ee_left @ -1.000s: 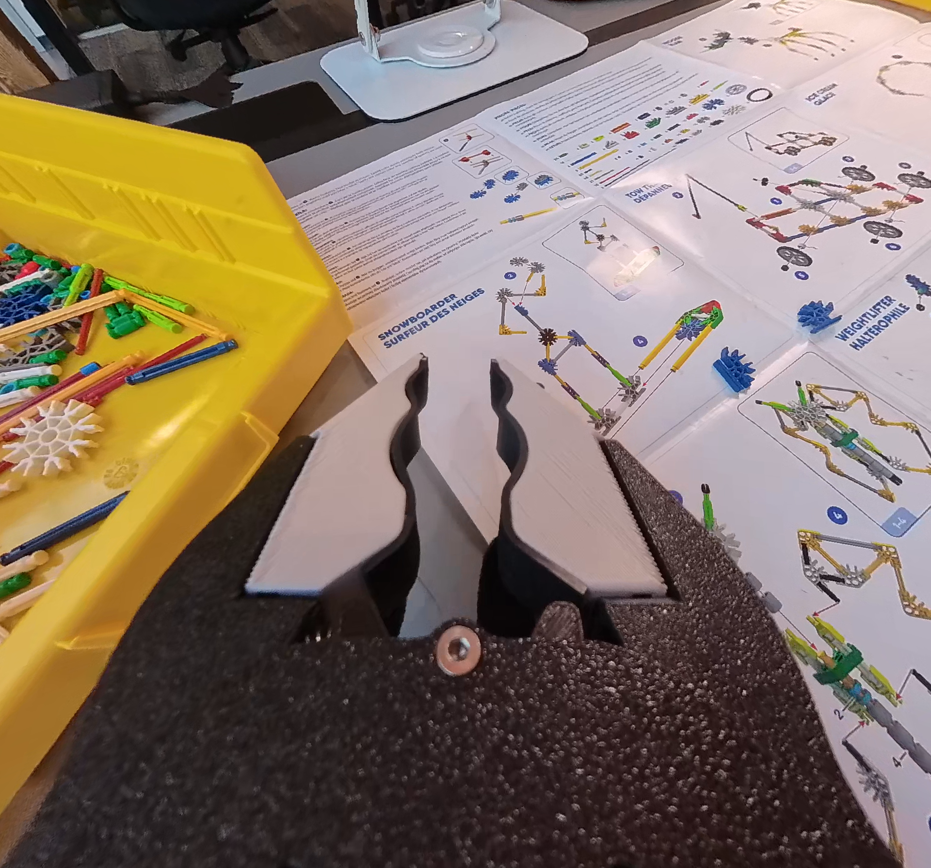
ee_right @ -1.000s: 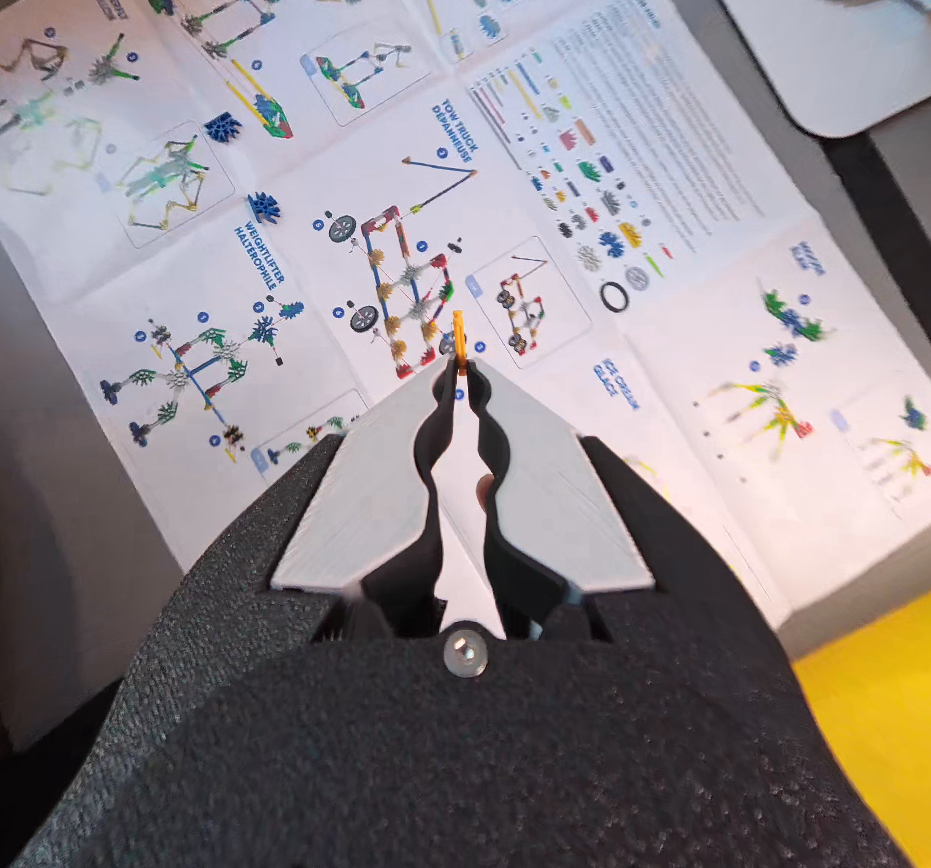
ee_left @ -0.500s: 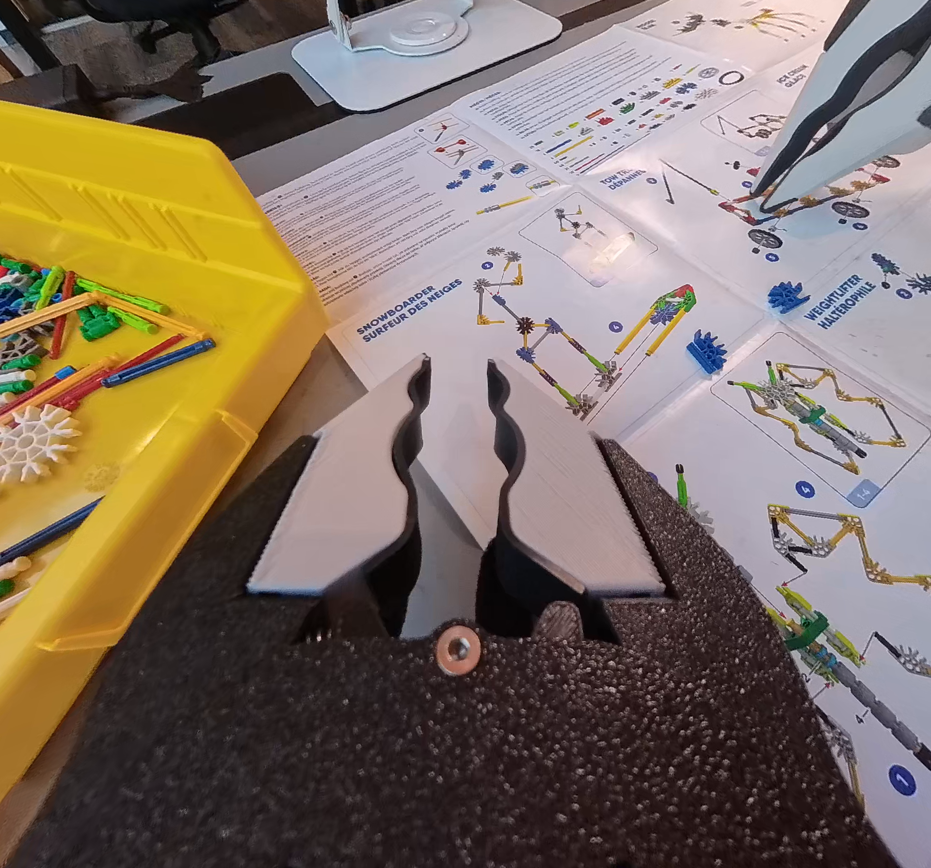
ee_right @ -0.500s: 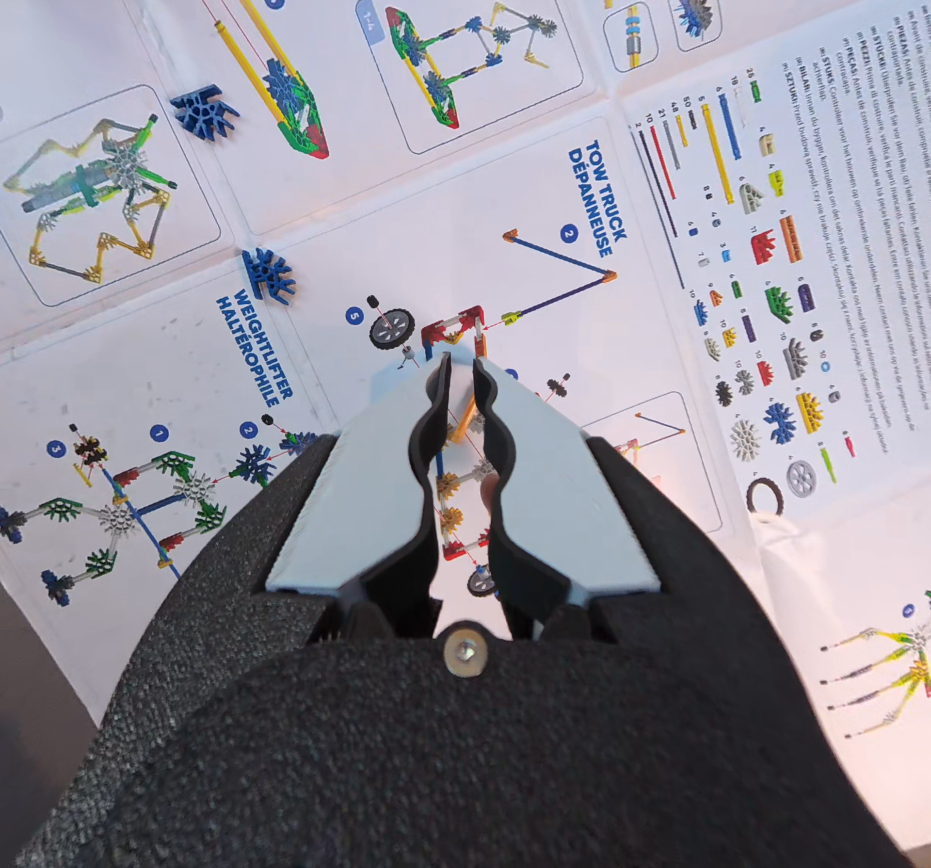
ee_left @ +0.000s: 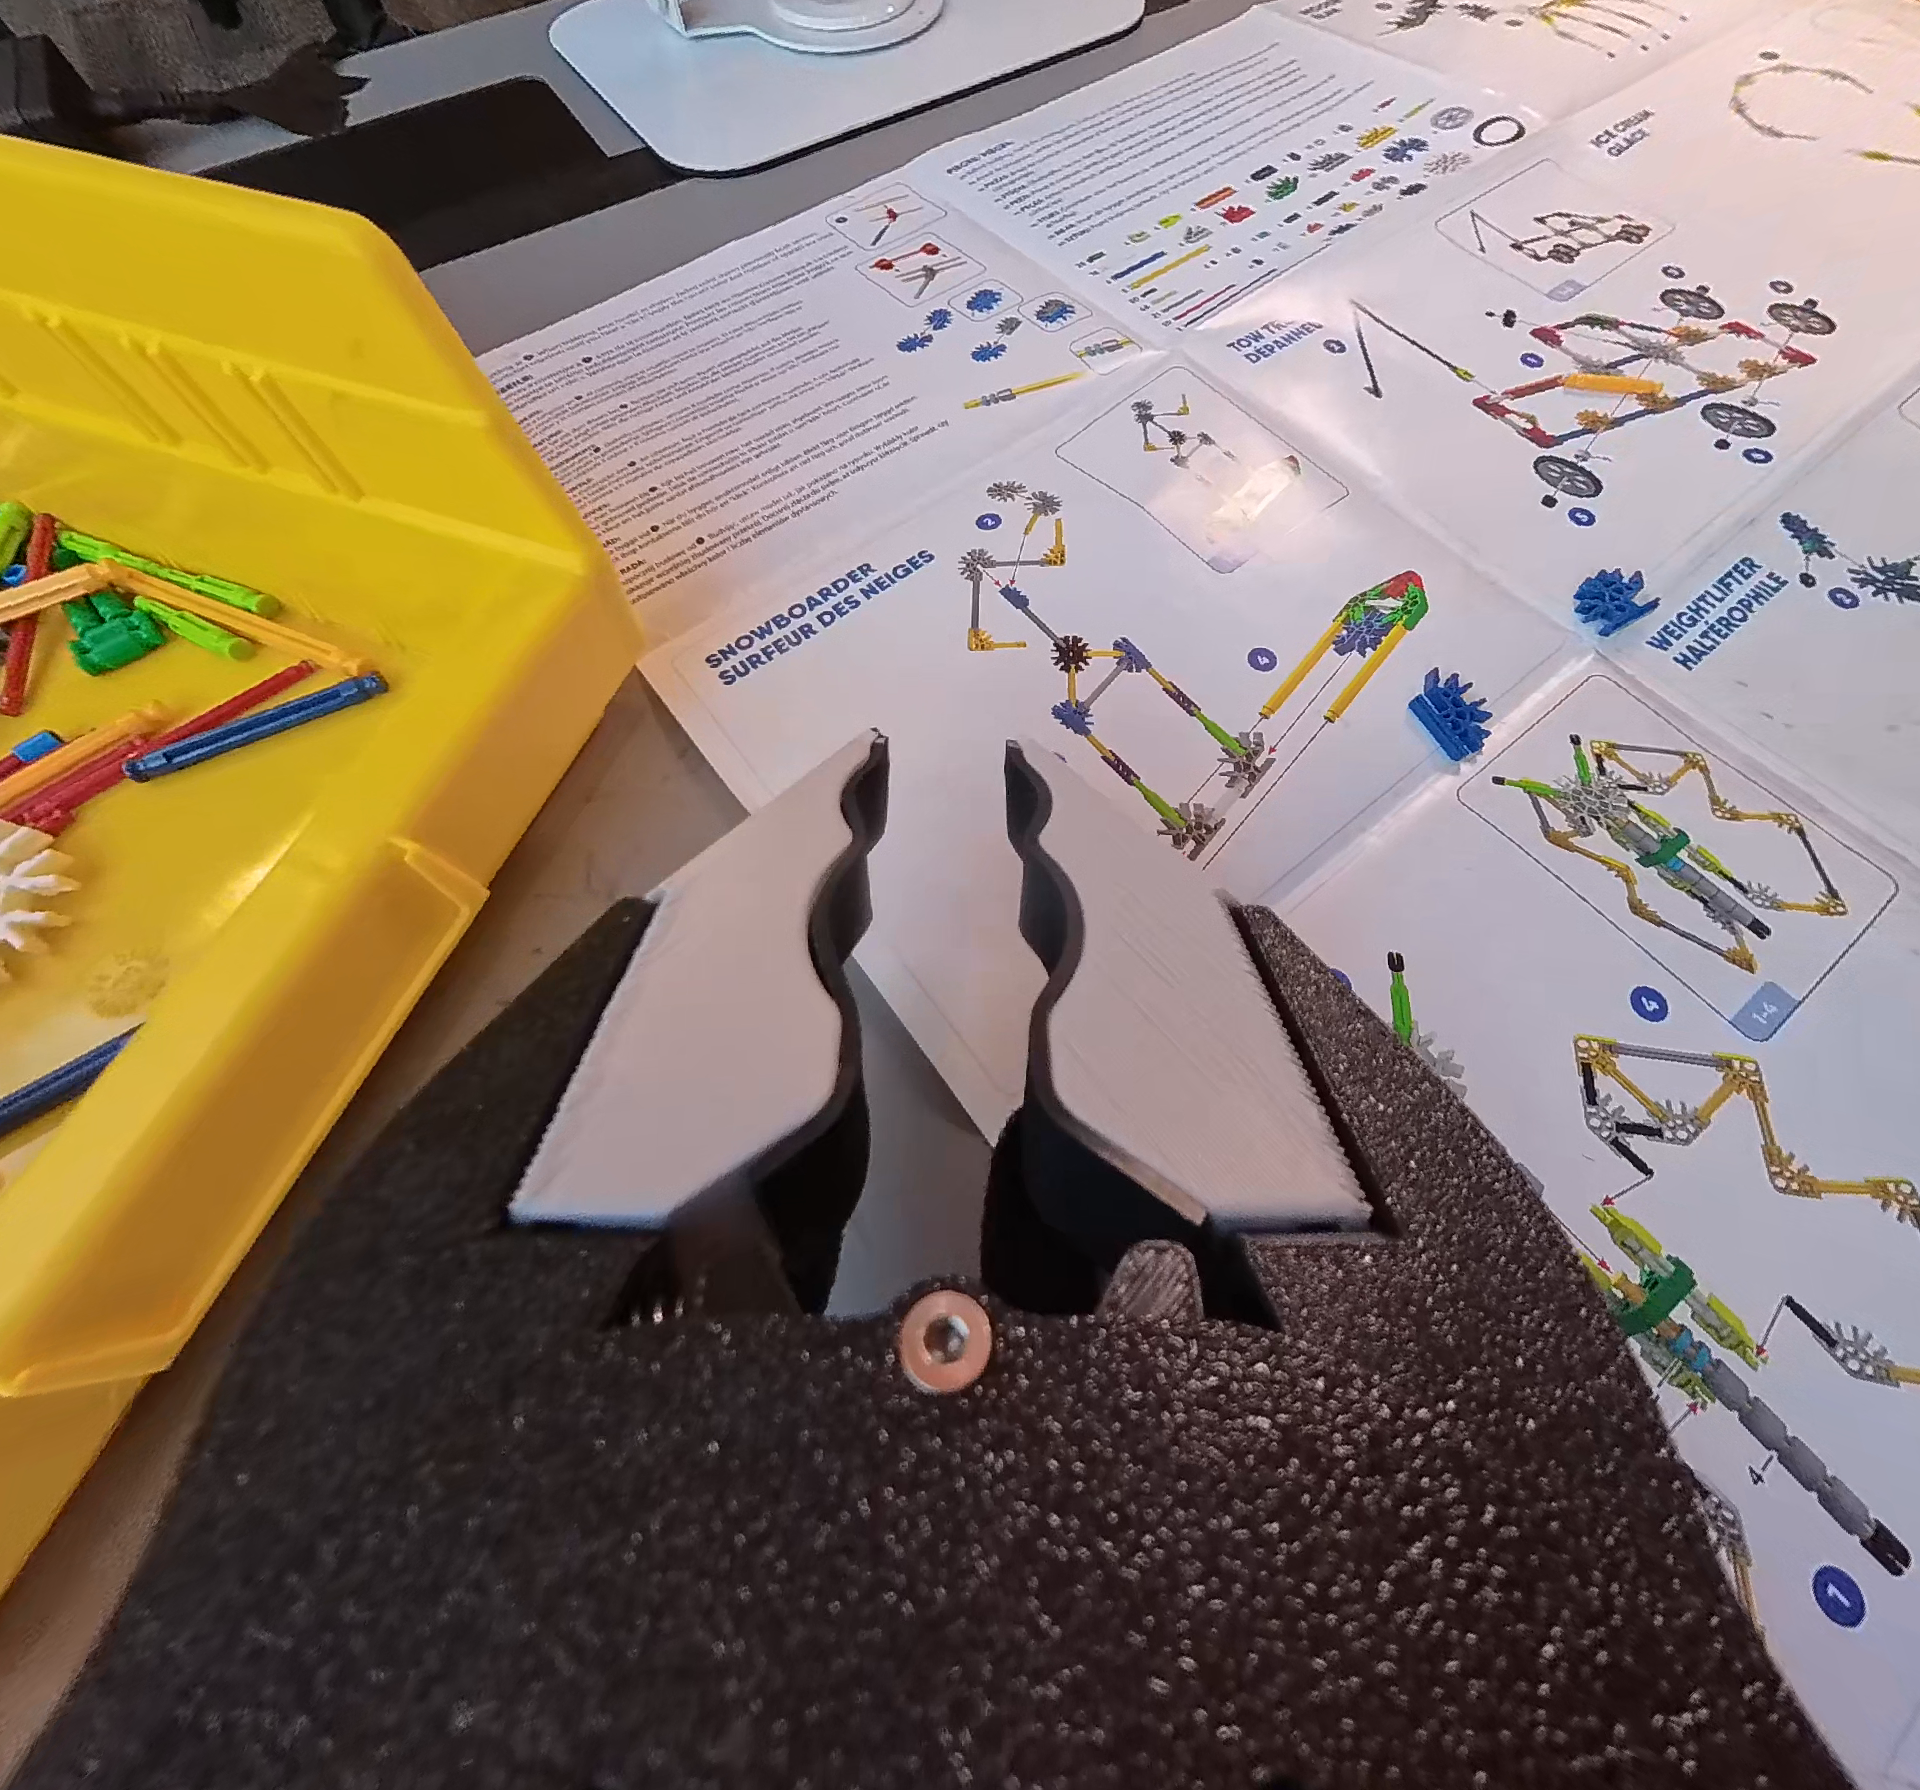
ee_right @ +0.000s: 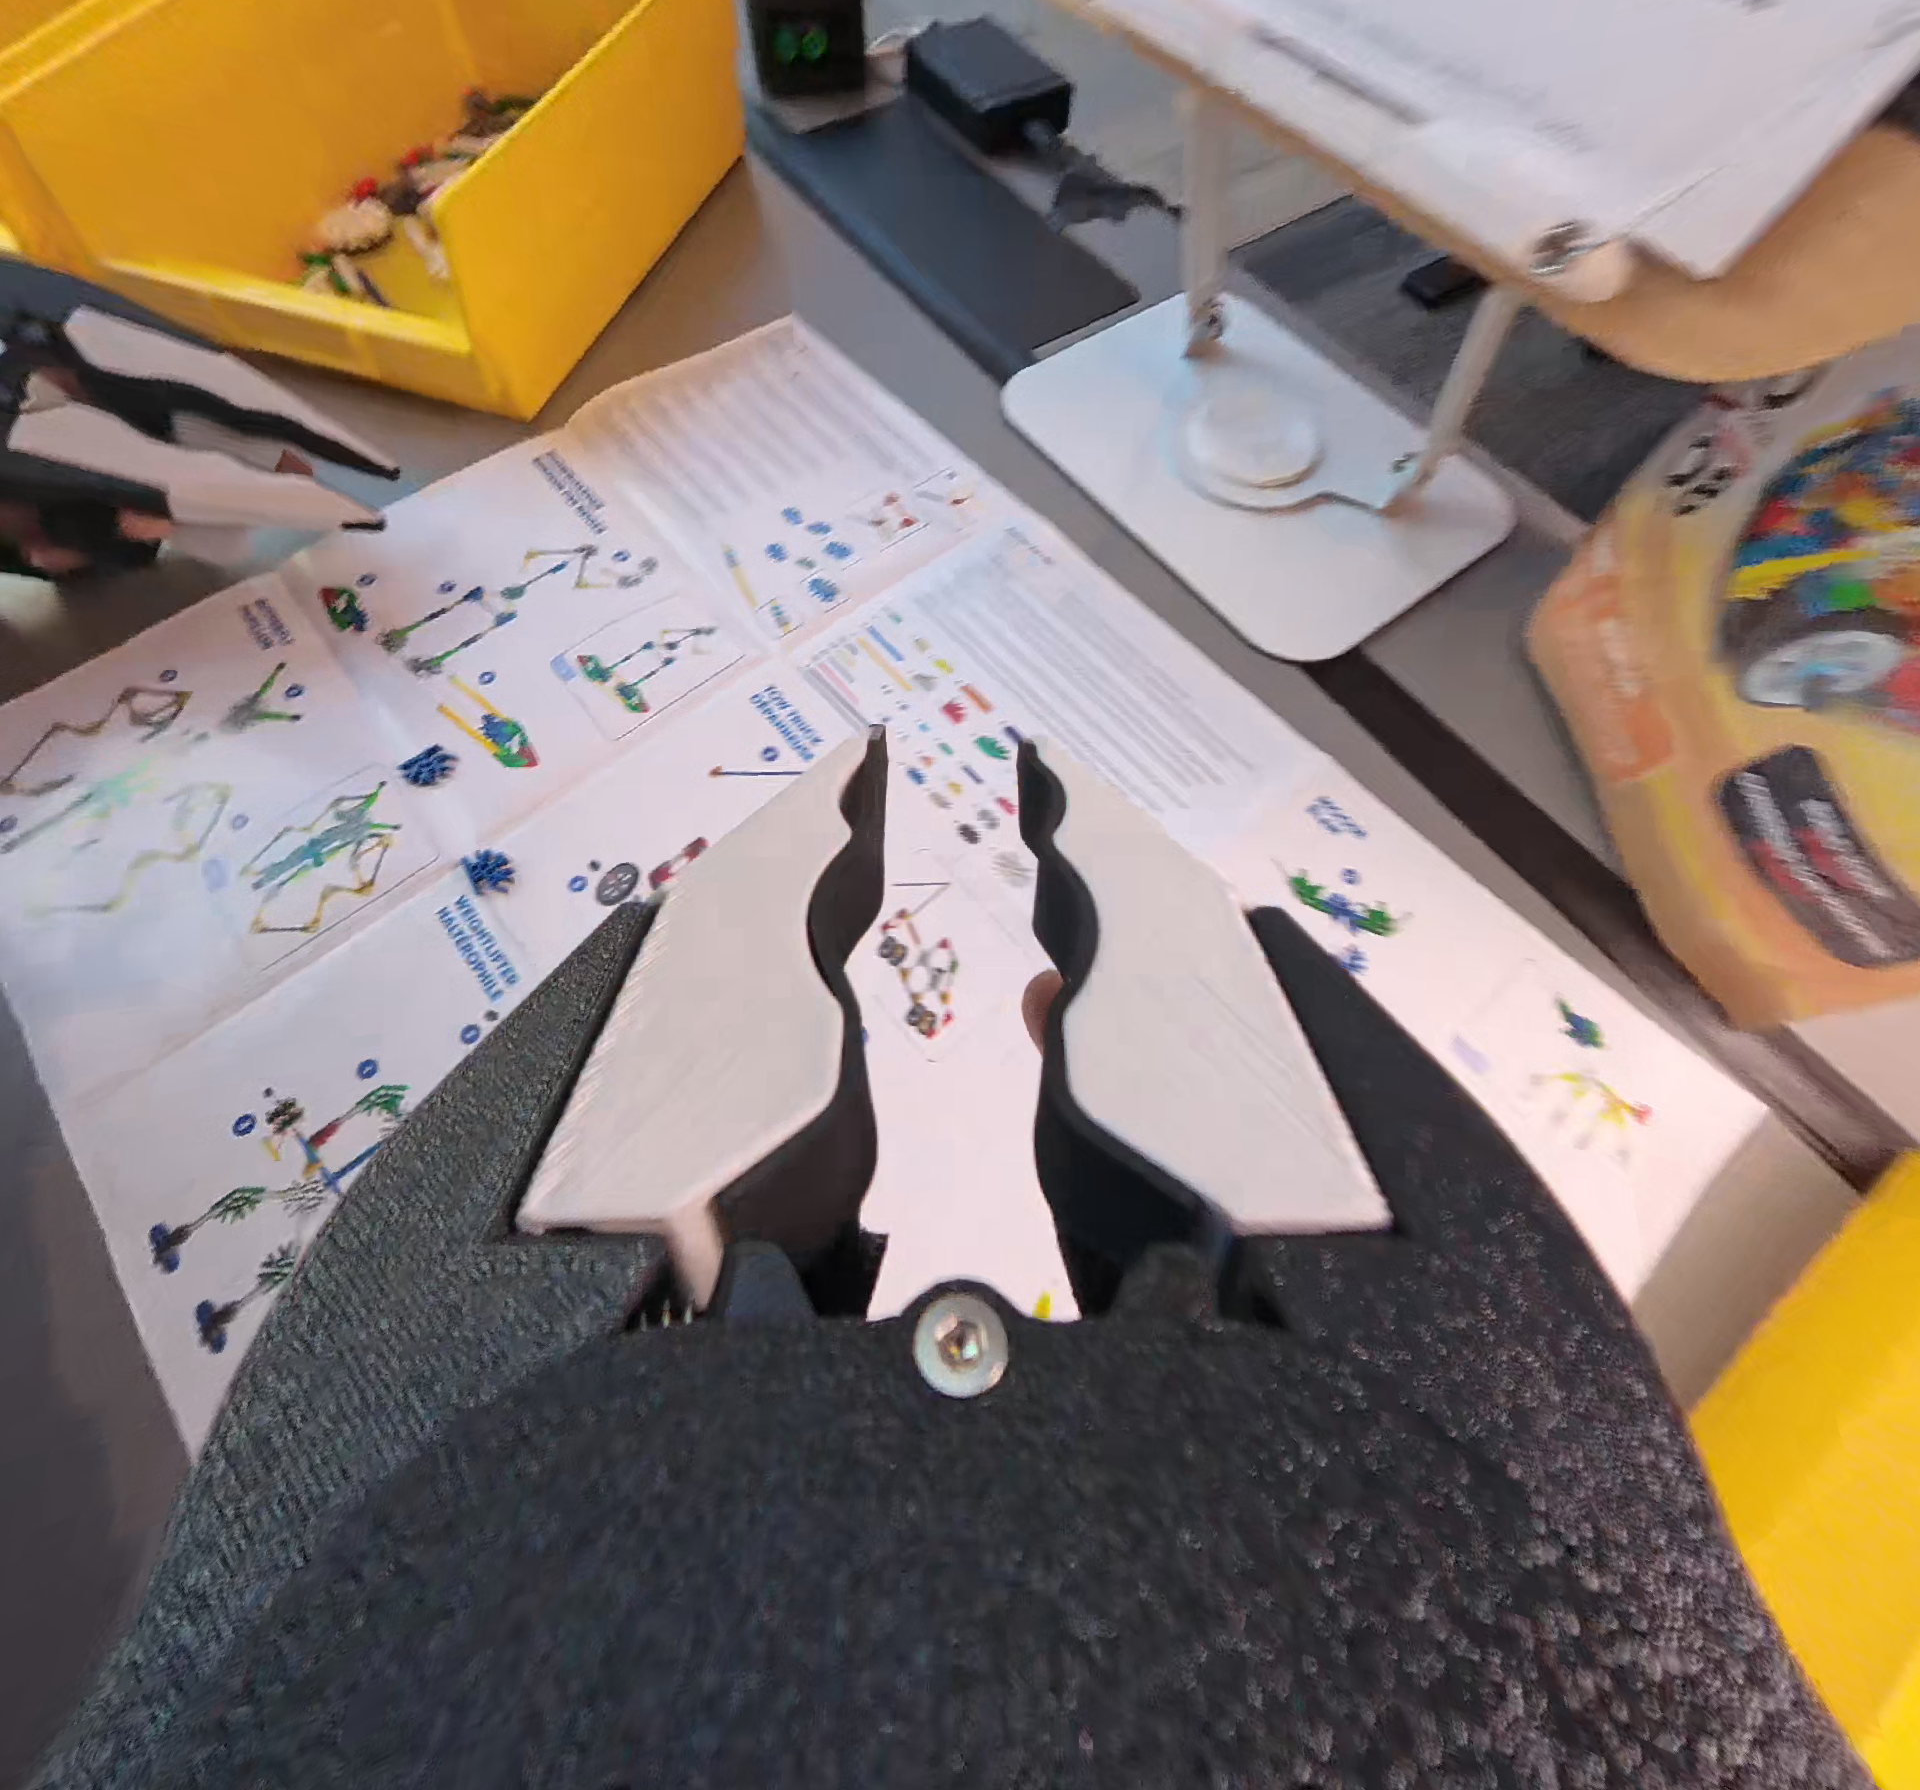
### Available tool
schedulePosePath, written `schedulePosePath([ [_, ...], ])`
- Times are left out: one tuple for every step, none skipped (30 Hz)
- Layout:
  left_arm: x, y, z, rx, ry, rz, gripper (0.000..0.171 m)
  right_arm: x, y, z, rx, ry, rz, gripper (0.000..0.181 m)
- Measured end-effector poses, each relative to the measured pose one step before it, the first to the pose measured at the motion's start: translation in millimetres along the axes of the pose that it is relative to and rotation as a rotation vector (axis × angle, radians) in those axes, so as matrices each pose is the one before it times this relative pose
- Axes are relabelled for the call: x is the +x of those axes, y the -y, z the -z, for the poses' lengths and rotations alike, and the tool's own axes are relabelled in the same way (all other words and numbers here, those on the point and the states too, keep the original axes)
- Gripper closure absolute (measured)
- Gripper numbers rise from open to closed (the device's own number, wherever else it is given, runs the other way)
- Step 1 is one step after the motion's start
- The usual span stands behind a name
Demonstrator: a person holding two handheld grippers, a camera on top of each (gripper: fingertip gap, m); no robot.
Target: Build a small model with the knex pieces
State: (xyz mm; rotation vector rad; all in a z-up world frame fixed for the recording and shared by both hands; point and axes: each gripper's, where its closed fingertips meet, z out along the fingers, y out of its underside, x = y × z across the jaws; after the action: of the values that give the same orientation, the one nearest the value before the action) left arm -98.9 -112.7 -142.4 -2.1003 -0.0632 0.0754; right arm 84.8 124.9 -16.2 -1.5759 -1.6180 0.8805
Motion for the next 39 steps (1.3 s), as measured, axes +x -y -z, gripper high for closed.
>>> schedulePosePath([
  [0.36, 0.01, -0.30, -0.00044, -0.0042, 0.0007, 0.149, 16.85, 3.57, 15.96, 0.0174, -0.0414, -0.0165, 0.158],
  [0.41, -0.13, -0.27, -0.00175, -0.0029, -0.0005, 0.149, 18.94, 1.95, 14.89, 0.0106, -0.0500, -0.0181, 0.158],
  [0.22, -0.18, -0.39, -0.00182, -0.0009, -0.0020, 0.149, 19.55, 0.42, 13.52, 0.0052, -0.0501, -0.0101, 0.158],
  [0.39, -0.19, -0.36, -0.00193, -0.0005, -0.0030, 0.149, 19.98, -2.25, 11.64, -0.0053, -0.0475, -0.0043, 0.158],
  [0.40, -0.41, -0.35, -0.00289, -0.0011, -0.0028, 0.149, 22.57, -4.80, 9.35, -0.0143, -0.0567, -0.0042, 0.158],
  [0.29, -0.34, -0.23, -0.00269, -0.0009, -0.0023, 0.149, 23.38, -7.57, 6.78, -0.0243, -0.0549, -0.0018, 0.159],
  [0.31, -0.13, -0.06, -0.00065, -0.0002, -0.0018, 0.149, 22.53, -10.91, 3.67, -0.0400, -0.0415, -0.0009, 0.159],
  [0.17, 0.22, 0.12, 0.00170, -0.0006, -0.0014, 0.149, 23.55, -12.59, 0.74, -0.0472, -0.0448, -0.0072, 0.159],
  [0.16, 0.32, 0.28, 0.00251, -0.0008, -0.0004, 0.149, 23.34, -13.47, -2.00, -0.0519, -0.0407, -0.0066, 0.159],
  [0.05, 0.15, 0.13, 0.00118, -0.0007, 0.0009, 0.149, 21.97, -14.99, -4.61, -0.0629, -0.0313, -0.0056, 0.159],
  [-0.34, -0.12, -0.25, -0.00133, 0.0000, 0.0020, 0.149, 23.49, -13.56, -6.26, -0.0561, -0.0456, -0.0084, 0.159],
  [-0.52, -0.45, -0.60, -0.00332, 0.0015, 0.0018, 0.149, 21.05, -13.42, -7.85, -0.0575, -0.0387, -0.0039, 0.160],
  [-0.70, -0.44, -0.72, -0.00403, 0.0029, 0.0006, 0.149, 15.14, -15.09, -9.44, -0.0734, -0.0124, -0.0025, 0.161],
  [-0.70, -0.59, -0.84, -0.00529, 0.0037, 0.0004, 0.149, 10.73, -14.27, -10.01, -0.0733, -0.0018, -0.0012, 0.161],
  [-0.63, -0.82, -0.82, -0.00639, 0.0034, 0.0007, 0.149, 6.58, -11.76, -9.92, -0.0619, 0.0065, 0.0011, 0.161],
  [-0.42, -0.64, -0.46, -0.00479, 0.0032, -0.0005, 0.149, 2.55, -10.58, -9.64, -0.0606, 0.0147, 0.0068, 0.161],
  [-0.18, -0.26, -0.13, -0.00140, 0.0038, -0.0025, 0.149, 0.51, -9.46, -9.32, -0.0565, 0.0138, 0.0180, 0.161],
  [-0.25, 0.04, 0.15, 0.00109, 0.0048, -0.0037, 0.149, -1.33, -7.76, -8.93, -0.0486, 0.0154, 0.0278, 0.161],
  [-0.22, 0.06, 0.22, 0.00157, 0.0052, -0.0038, 0.149, -3.46, -6.15, -8.25, -0.0401, 0.0230, 0.0275, 0.161],
  [-0.23, -0.05, 0.06, 0.00061, 0.0049, -0.0033, 0.149, -3.64, -6.03, -7.60, -0.0416, 0.0234, 0.0218, 0.161],
  [-0.36, -0.17, 0.03, -0.00064, 0.0042, -0.0025, 0.149, -1.58, -5.23, -7.02, -0.0381, 0.0110, 0.0244, 0.161],
  [-0.26, -0.31, -0.17, -0.00219, 0.0036, -0.0014, 0.149, 0.94, -4.60, -6.20, -0.0333, -0.0043, 0.0294, 0.162],
  [-0.41, -0.59, -0.43, -0.00412, 0.0032, -0.0006, 0.149, 0.90, -3.26, -5.27, -0.0250, -0.0014, 0.0257, 0.163],
  [-0.31, -0.74, -0.56, -0.00537, 0.0026, -0.0007, 0.149, -0.86, -2.12, -3.87, -0.0166, 0.0120, 0.0146, 0.165],
  [-0.18, -0.76, -0.74, -0.00575, 0.0022, -0.0014, 0.149, -0.26, -0.89, -2.51, -0.0096, 0.0100, 0.0064, 0.167],
  [-0.06, -0.82, -0.64, -0.00582, 0.0018, -0.0018, 0.149, 0.00, -0.19, -1.56, -0.0050, 0.0063, 0.0057, 0.168],
  [-0.01, -0.81, -0.64, -0.00584, 0.0015, -0.0019, 0.149, -0.71, -0.14, -1.00, -0.0041, 0.0084, 0.0063, 0.169],
  [-0.02, -0.68, -0.62, -0.00553, 0.0010, -0.0015, 0.149, -1.25, -0.46, -1.08, -0.0042, 0.0101, 0.0070, 0.171],
  [0.01, -0.63, -0.53, -0.00437, 0.0009, -0.0009, 0.149, -0.77, -0.99, -1.24, -0.0067, 0.0051, 0.0085, 0.171],
  [-0.22, -0.39, -0.32, -0.00266, 0.0012, -0.0002, 0.149, -0.12, -1.25, -1.49, -0.0069, 0.0003, 0.0096, 0.172],
  [-0.14, -0.10, -0.17, -0.00094, 0.0007, 0.0005, 0.149, -0.24, -1.27, -1.37, -0.0061, 0.0009, 0.0067, 0.173],
  [-0.16, 0.08, 0.08, 0.00042, 0.0001, 0.0010, 0.149, 0.16, -1.39, -1.19, -0.0061, 0.0009, 0.0010, 0.173],
  [-0.04, 0.11, 0.13, 0.00105, 0.0000, 0.0011, 0.149, 0.27, -1.05, -1.07, -0.0030, 0.0015, -0.0018, 0.173],
  [-0.13, 0.06, 0.00, 0.00086, -0.0001, 0.0010, 0.149, -0.08, -0.79, -1.08, 0.0003, 0.0035, -0.0027, 0.174],
  [0.03, -0.03, 0.06, 0.00017, -0.0006, 0.0007, 0.149, -0.04, -0.38, -1.04, 0.0023, 0.0038, -0.0030, 0.174],
  [0.04, -0.02, -0.06, -0.00055, -0.0007, 0.0003, 0.149, 0.36, 0.22, -0.45, 0.0069, 0.0016, -0.0029, 0.175],
  [0.09, -0.13, -0.09, -0.00073, -0.0006, -0.0002, 0.149, 0.28, 0.81, 0.04, 0.0089, 0.0037, -0.0050, 0.177],
  [0.07, 0.01, -0.06, -0.00036, -0.0006, -0.0004, 0.149, 0.16, -0.39, -0.76, 0.0000, 0.0041, -0.0065, 0.176],
  [0.07, -0.09, -0.05, -0.00004, -0.0005, -0.0002, 0.149, 0.06, 0.30, -0.52, 0.0043, 0.0049, -0.0032, 0.177],
])
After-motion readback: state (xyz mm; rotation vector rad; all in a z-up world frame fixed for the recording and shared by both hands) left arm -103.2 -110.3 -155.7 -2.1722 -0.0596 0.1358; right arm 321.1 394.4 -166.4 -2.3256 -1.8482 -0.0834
